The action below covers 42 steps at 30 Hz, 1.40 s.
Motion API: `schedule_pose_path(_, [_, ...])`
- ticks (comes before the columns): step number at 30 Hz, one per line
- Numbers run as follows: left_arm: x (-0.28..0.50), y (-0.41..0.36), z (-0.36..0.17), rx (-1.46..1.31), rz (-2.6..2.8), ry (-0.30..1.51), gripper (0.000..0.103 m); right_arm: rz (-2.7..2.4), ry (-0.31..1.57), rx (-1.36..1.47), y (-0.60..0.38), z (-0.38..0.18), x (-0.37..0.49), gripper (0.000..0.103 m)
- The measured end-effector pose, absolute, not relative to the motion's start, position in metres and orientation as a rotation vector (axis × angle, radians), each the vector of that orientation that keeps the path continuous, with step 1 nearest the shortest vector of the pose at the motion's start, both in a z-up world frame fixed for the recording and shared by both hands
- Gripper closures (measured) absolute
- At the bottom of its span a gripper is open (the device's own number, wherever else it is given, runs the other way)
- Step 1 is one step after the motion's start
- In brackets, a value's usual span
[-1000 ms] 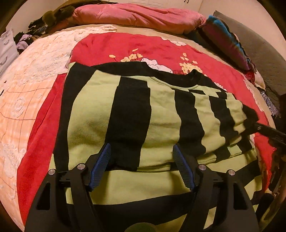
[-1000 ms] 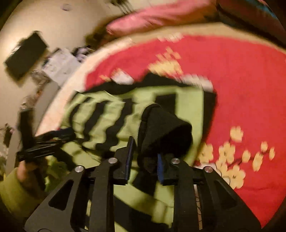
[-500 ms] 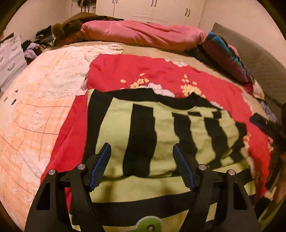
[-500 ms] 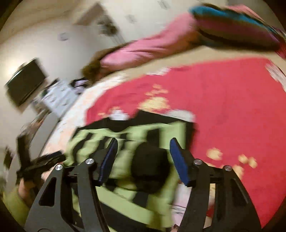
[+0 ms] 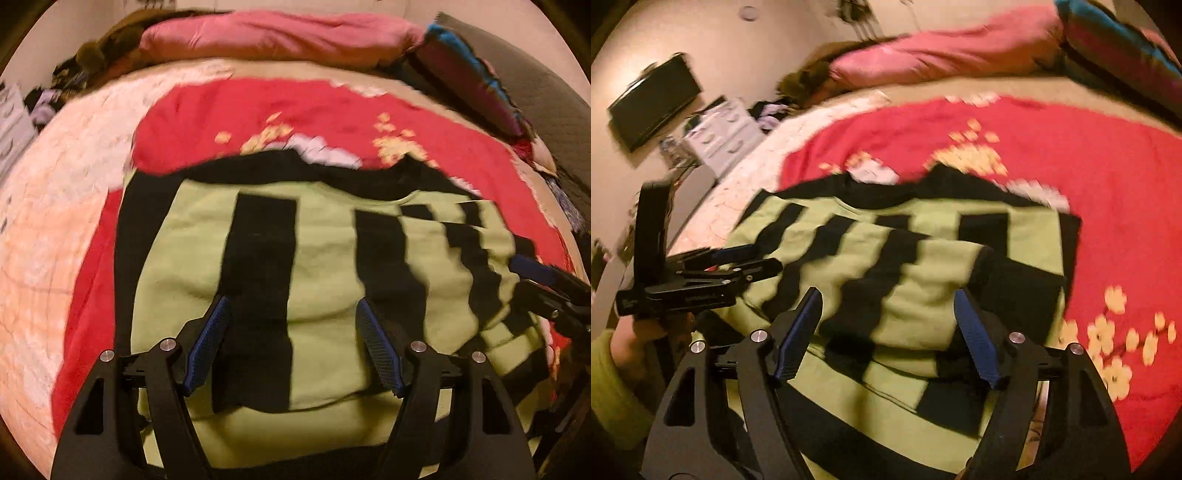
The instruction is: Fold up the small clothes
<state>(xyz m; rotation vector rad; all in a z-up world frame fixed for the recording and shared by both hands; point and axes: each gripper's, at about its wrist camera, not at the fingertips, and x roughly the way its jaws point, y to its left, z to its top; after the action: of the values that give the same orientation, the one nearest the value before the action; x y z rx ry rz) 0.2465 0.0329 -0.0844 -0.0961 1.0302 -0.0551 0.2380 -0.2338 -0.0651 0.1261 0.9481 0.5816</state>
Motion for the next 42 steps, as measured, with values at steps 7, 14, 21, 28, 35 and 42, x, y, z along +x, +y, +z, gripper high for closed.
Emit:
schedule_pose_path(7, [0.242, 0.030, -0.096, -0.044, -0.055, 1.002, 0.033, 0.530, 1.002, 0.096, -0.233, -0.083, 0.242, 0.036])
schedule_pose_path(14, [0.240, 0.030, -0.092, -0.030, -0.071, 1.009, 0.032, 0.527, 1.001, 0.073, -0.232, -0.083, 0.241, 0.036])
schedule_pose_path(21, [0.226, 0.032, -0.077, -0.056, -0.081, 0.991, 0.017, 0.546, 0.954, 0.087, -0.233, -0.072, 0.238, 0.028])
schedule_pose_path(28, [0.211, 0.055, -0.059, -0.121, -0.033, 0.969, 0.010, 0.539, 0.892, 0.096, -0.238, -0.057, 0.234, 0.019])
schedule_pose_path(35, [0.196, 0.076, -0.041, -0.134, 0.025, 0.932, 0.005, 0.522, 0.853, 0.099, -0.240, -0.049, 0.230, 0.010])
schedule_pose_path(42, [0.183, 0.082, -0.024, -0.100, 0.059, 0.904, 0.004, 0.490, 0.830, 0.072, -0.242, -0.042, 0.222, 0.009])
